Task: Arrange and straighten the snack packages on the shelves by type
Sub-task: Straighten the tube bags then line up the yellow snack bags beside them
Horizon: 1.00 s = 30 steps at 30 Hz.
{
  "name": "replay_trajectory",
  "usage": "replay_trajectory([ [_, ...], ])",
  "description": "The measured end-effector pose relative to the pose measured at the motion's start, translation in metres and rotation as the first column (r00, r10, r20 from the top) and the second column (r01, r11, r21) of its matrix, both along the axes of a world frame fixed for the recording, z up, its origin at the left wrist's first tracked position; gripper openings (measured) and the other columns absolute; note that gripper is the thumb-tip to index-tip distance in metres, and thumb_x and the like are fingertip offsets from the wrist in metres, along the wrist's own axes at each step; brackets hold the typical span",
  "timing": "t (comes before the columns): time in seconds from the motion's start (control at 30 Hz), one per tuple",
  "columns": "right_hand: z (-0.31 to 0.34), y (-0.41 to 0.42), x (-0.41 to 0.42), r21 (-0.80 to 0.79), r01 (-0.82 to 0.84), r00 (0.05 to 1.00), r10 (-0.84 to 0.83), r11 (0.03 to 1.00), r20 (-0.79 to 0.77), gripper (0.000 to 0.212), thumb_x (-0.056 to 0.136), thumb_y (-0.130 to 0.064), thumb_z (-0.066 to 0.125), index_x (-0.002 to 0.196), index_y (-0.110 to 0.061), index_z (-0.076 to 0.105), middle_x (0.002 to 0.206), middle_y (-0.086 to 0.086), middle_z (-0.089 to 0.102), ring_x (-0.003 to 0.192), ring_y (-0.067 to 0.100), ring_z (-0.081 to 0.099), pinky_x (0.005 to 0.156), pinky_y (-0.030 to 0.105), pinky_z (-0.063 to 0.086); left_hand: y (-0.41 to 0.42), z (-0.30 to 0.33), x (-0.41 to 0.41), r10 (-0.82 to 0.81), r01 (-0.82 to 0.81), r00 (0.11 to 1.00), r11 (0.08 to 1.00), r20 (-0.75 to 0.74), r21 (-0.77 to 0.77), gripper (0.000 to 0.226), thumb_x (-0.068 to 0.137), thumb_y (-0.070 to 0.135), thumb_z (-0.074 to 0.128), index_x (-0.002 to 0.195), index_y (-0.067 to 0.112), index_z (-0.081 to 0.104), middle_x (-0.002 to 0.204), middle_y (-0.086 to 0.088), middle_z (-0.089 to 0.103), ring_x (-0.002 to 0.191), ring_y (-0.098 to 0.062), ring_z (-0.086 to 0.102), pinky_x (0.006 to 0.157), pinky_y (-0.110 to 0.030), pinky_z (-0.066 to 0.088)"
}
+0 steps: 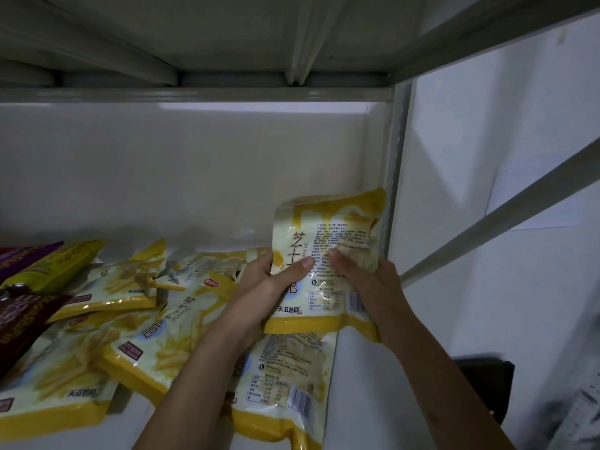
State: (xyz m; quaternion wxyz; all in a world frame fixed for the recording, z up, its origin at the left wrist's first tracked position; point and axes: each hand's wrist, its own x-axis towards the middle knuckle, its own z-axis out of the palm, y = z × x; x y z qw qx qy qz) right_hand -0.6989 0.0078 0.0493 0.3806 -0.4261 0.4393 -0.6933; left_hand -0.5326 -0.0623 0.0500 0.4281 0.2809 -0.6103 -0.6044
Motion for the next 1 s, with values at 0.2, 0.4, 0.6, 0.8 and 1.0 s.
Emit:
replay_trajectory([
  [0.2,-0.002,0.002,-0.002,0.069,-0.048,0.982,0.06,0.996,-0.181,0.038,0.069,-0.033,0.083,0.105,-0.022,0.075,0.092,-0.006,0.082,0.086,0.011,0.079,0.074,0.027,0.062,-0.008,-0.004,-0.001,0.131,-0.127,0.99,0.989,0.053,-0.08,0.019,0.097,0.023,0.072,0.091,0.006,0.067,0.054,0.006,0.056,0.043,-0.01,0.047,0.039,-0.016,0.034],
  [0.4,-0.004,-0.001,-0.004,0.024,-0.001,0.978,0.006,1.0,-0.21,0.024,0.083,-0.007,0.084,0.103,-0.015,0.075,0.072,-0.007,0.077,0.058,0.002,0.068,0.053,0.015,0.052,-0.008,-0.005,-0.001,0.073,-0.072,0.997,0.996,0.023,-0.042,0.085,0.07,0.06,0.09,0.137,0.017,0.063,0.12,-0.001,0.077,0.106,-0.017,0.073,0.092,-0.039,0.058],
  [0.6,-0.009,-0.003,-0.008,0.003,-0.004,0.975,0.005,1.0,-0.224,0.025,0.095,-0.007,0.073,0.117,-0.018,0.073,0.101,-0.006,0.082,0.092,0.012,0.078,0.071,0.021,0.06,-0.008,-0.01,0.001,0.071,-0.061,0.995,0.99,0.072,-0.128,0.029,0.085,0.029,0.086,0.111,0.019,0.076,0.077,0.016,0.075,0.075,-0.002,0.073,0.075,-0.022,0.057],
  [0.8,-0.01,-0.006,-0.009,0.022,0.023,0.974,-0.018,0.999,-0.225,0.021,0.093,-0.016,0.076,0.111,-0.026,0.073,0.096,-0.011,0.081,0.088,0.011,0.078,0.074,0.024,0.062,-0.014,-0.016,-0.003,0.104,-0.094,0.991,0.988,0.079,-0.12,0.003,0.094,0.014,0.076,0.097,0.013,0.075,0.067,0.019,0.07,0.059,0.003,0.063,0.055,-0.008,0.045],
  [1.0,-0.008,-0.005,-0.014,0.051,0.046,0.988,-0.038,0.998,-0.15,0.022,0.087,-0.013,0.081,0.108,-0.019,0.076,0.096,-0.004,0.082,0.087,0.011,0.079,0.067,0.02,0.06,-0.004,-0.008,-0.004,0.011,-0.011,1.0,1.0,0.013,0.02,0.026,0.094,0.012,0.074,0.12,0.011,0.072,0.105,-0.007,0.081,0.094,-0.024,0.079,0.082,-0.04,0.062],
])
